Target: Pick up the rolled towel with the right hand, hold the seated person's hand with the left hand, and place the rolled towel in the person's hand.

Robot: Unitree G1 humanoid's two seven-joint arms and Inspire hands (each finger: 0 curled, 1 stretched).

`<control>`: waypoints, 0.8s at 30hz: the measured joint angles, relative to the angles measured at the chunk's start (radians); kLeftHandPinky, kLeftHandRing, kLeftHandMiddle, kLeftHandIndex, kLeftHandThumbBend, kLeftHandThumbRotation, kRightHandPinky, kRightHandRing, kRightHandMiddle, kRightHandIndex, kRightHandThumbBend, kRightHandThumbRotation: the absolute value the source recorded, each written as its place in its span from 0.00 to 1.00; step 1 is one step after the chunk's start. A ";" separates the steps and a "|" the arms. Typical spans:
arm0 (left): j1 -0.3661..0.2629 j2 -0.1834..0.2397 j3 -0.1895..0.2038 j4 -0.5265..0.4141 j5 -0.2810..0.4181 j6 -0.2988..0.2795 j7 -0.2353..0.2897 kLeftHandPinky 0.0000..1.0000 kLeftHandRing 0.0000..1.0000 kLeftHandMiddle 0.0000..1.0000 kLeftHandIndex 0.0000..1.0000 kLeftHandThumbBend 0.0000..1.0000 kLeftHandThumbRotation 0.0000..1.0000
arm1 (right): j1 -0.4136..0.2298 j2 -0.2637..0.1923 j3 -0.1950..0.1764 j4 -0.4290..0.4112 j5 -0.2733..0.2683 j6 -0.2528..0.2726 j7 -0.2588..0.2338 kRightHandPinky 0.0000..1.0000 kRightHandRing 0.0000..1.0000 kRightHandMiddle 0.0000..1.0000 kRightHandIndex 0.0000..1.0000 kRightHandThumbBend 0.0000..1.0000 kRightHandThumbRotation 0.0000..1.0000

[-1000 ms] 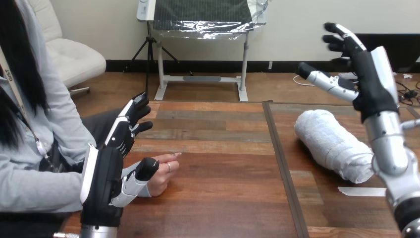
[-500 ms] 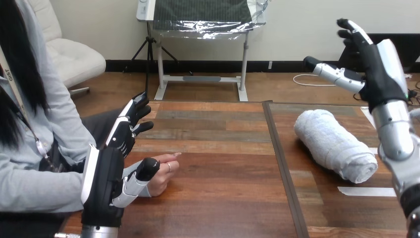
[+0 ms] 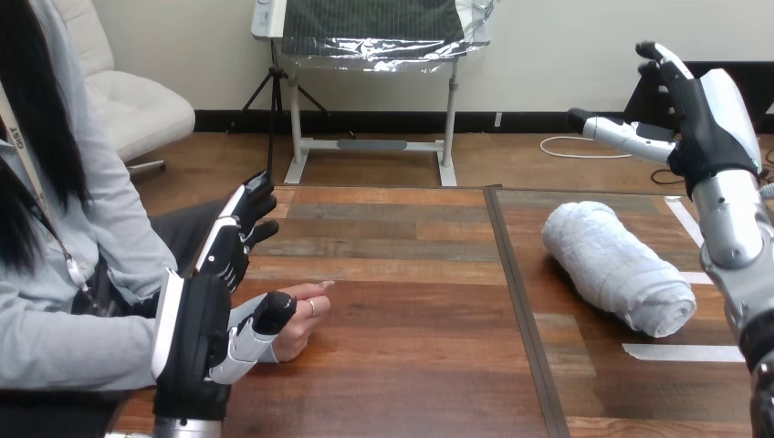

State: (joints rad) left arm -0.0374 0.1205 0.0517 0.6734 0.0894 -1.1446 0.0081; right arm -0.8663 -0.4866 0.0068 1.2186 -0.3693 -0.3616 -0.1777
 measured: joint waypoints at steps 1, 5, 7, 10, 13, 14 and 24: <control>0.000 -0.001 0.000 0.000 0.000 0.000 0.000 0.83 0.89 0.91 0.90 0.95 0.89 | -0.007 0.000 0.003 0.006 -0.003 0.015 0.002 0.61 0.78 0.86 0.92 1.00 0.48; 0.002 -0.006 0.000 0.000 0.001 -0.002 0.001 0.83 0.89 0.91 0.90 0.95 0.89 | -0.031 0.000 0.019 0.028 -0.019 0.079 0.010 0.62 0.80 0.86 0.93 1.00 0.47; 0.002 -0.007 0.000 0.000 0.001 -0.004 0.001 0.84 0.89 0.92 0.90 0.95 0.89 | -0.045 0.000 0.027 0.041 -0.027 0.109 0.014 0.62 0.80 0.86 0.93 1.00 0.46; 0.004 -0.009 0.000 0.000 0.001 -0.007 0.001 0.84 0.90 0.92 0.90 0.96 0.89 | -0.061 0.000 0.036 0.058 -0.035 0.148 0.022 0.61 0.78 0.83 0.93 1.00 0.45; 0.006 -0.009 0.000 0.000 0.001 -0.009 0.001 0.85 0.90 0.92 0.90 0.95 0.88 | -0.074 0.000 0.042 0.072 -0.041 0.180 0.029 0.61 0.79 0.84 0.93 1.00 0.46; 0.007 -0.009 0.000 0.000 0.001 -0.010 0.001 0.85 0.90 0.92 0.90 0.95 0.88 | -0.078 0.000 0.045 0.078 -0.043 0.192 0.030 0.62 0.80 0.84 0.94 1.00 0.46; 0.020 -0.010 0.000 0.000 0.001 -0.018 0.001 0.85 0.90 0.92 0.90 0.96 0.88 | -0.113 0.000 0.085 0.118 -0.077 0.289 0.055 0.70 0.89 0.90 0.94 1.00 0.49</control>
State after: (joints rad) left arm -0.0176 0.1108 0.0520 0.6733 0.0903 -1.1623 0.0090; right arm -0.9798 -0.4868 0.0923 1.3368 -0.4461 -0.0724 -0.1226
